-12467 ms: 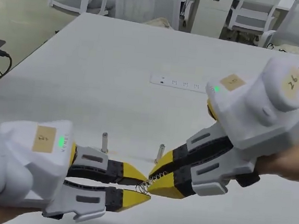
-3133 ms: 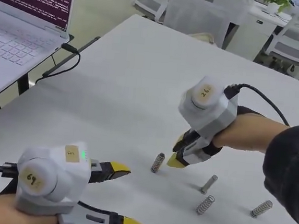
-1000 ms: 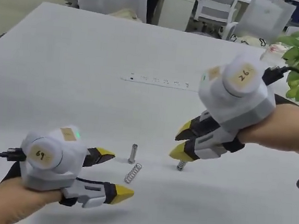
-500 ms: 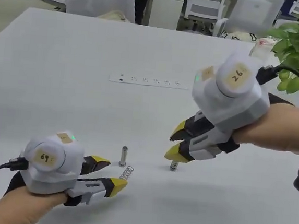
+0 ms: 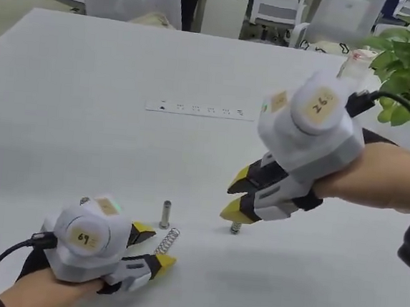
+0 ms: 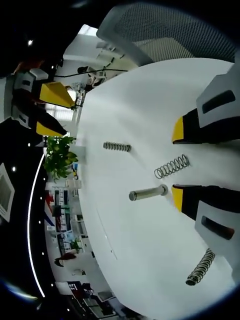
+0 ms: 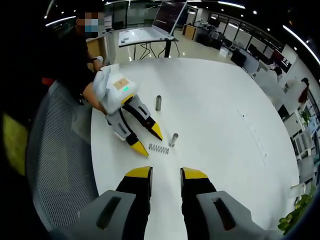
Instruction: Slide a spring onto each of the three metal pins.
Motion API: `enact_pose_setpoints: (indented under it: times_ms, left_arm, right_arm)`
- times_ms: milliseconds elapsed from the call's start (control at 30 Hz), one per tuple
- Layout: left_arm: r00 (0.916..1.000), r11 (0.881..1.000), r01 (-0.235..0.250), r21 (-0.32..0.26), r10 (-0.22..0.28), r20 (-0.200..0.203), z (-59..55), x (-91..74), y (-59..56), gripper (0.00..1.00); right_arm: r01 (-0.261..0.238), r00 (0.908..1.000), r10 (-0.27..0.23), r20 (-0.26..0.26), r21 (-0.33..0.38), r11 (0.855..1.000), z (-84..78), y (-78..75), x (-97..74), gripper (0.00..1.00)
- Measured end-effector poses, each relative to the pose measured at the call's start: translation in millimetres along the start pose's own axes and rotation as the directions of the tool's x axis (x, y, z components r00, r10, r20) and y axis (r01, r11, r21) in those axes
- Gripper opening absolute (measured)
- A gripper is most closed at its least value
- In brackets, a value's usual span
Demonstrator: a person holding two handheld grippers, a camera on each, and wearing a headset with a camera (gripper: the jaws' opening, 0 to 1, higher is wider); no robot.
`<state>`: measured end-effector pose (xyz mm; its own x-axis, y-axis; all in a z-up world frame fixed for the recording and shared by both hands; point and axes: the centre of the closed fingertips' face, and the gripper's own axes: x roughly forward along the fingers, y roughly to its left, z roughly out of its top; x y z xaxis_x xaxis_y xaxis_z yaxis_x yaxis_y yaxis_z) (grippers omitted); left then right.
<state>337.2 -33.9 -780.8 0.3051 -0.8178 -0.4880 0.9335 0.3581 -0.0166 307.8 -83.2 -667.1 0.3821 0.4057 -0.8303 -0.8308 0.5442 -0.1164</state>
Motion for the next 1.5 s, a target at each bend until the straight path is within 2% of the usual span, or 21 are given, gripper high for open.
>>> enact_pose_setpoints:
  times_ms: [300,600,867,1200,1233,1300,1333,1500]
  left_arm:
    - [0.9999,0.999,-0.002,0.041,0.002,-0.012,-3.3,5.4,-1.7,0.18]
    - [0.9998,0.999,-0.001,0.045,0.002,-0.02,-6.9,2.2,3.3,0.03]
    - [0.9993,0.997,0.017,0.077,-0.015,-0.034,-9.9,-7.2,3.9,0.03]
    - [0.998,0.995,0.057,0.08,-0.059,0.024,9.5,-44.1,-2.3,0.03]
    - [0.9963,0.995,0.067,0.072,-0.071,0.048,15.9,-51.0,-6.0,0.03]
    - [0.9955,0.995,0.068,0.077,-0.073,0.061,20.6,-58.3,-8.2,0.03]
    - [0.9922,0.992,0.089,0.091,-0.096,0.08,27.3,-67.3,-14.0,0.03]
    - [0.9812,0.978,0.143,0.149,-0.16,0.108,42.1,-92.6,-31.6,0.03]
  right_arm:
    - [0.0,1.0,0.0,0.008,0.001,1.0,-0.4,-1.3,1.1,0.2]
    - [-0.011,0.9999,0.011,0.01,0.003,1.0,-0.7,3.7,4.9,0.19]
    - [-0.017,0.9998,0.017,0.014,0.003,1.0,0.6,9.0,6.3,0.19]
    - [-0.049,0.9978,0.048,0.046,0.024,0.999,7.6,24.8,6.9,0.19]
    - [-0.058,0.9969,0.057,0.055,0.03,0.998,9.5,27.9,7.0,0.19]
    - [-0.067,0.9959,0.064,0.063,0.033,0.997,11.5,30.6,6.8,0.19]
    - [-0.077,0.9948,0.075,0.068,0.03,0.997,14.0,35.0,7.1,0.19]
    - [-0.119,0.9885,0.118,0.094,0.005,0.993,26.3,50.0,9.3,0.19]
